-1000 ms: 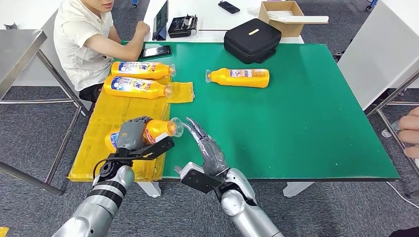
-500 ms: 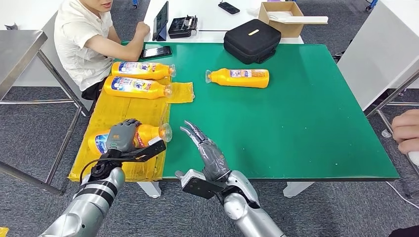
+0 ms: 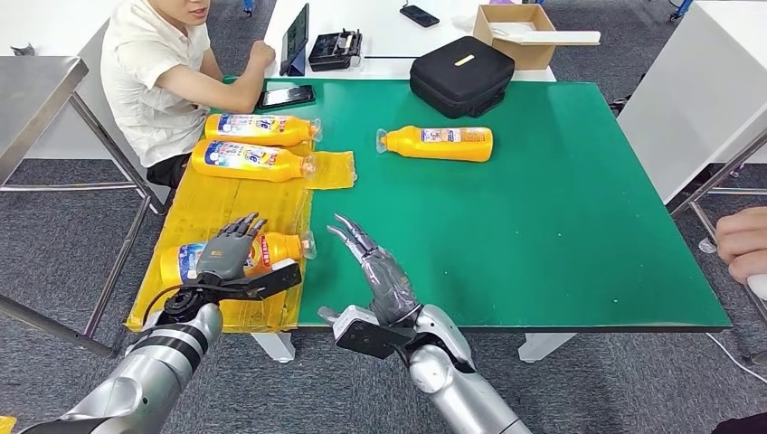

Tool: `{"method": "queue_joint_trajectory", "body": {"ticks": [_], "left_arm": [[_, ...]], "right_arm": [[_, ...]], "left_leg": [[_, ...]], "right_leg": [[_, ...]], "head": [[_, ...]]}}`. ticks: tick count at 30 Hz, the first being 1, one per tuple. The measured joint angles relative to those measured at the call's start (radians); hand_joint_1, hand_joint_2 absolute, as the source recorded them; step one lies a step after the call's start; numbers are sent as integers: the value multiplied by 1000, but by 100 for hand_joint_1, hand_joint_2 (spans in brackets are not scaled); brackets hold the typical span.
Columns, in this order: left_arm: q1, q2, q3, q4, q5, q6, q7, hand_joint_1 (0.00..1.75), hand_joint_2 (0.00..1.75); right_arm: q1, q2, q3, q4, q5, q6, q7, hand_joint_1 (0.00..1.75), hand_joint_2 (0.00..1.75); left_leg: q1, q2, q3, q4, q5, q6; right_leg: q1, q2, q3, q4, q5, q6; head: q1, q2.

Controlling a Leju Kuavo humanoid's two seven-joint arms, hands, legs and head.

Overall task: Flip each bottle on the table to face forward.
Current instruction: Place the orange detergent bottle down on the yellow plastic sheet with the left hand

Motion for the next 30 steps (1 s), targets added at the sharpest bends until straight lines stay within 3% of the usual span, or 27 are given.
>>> {"method": "queue_joint_trajectory", "body": {"ticks": [7,15,22,26,30], "left_arm": [[-12,7,-17,19,-16,-10,7,0,175],[-43,11,-28,42,-22,-104,13,0,175],[-52,12,-30,54,-22,-111,13,0,175],[-51,12,-36,55,-24,-80,4,0,175],[-37,9,-43,51,-26,34,-29,0,175]], "right_arm": [[-6,0,5,13,-2,0,-1,0,175],[-25,0,8,41,-18,0,-15,0,175],[-36,0,8,64,-18,-1,-17,0,175],[-39,0,8,72,-18,-3,-20,0,175],[-37,0,8,74,-14,-14,-20,0,175]], "left_leg": [[0,0,1,0,0,0],[0,0,4,0,0,0],[0,0,4,0,0,0],[0,0,4,0,0,0],[0,0,4,0,0,0]], "right_leg": [[0,0,1,0,0,0],[0,0,4,0,0,0],[0,0,4,0,0,0],[0,0,4,0,0,0],[0,0,3,0,0,0]], "head": [[0,0],[0,0],[0,0],[0,0],[0,0]]}}
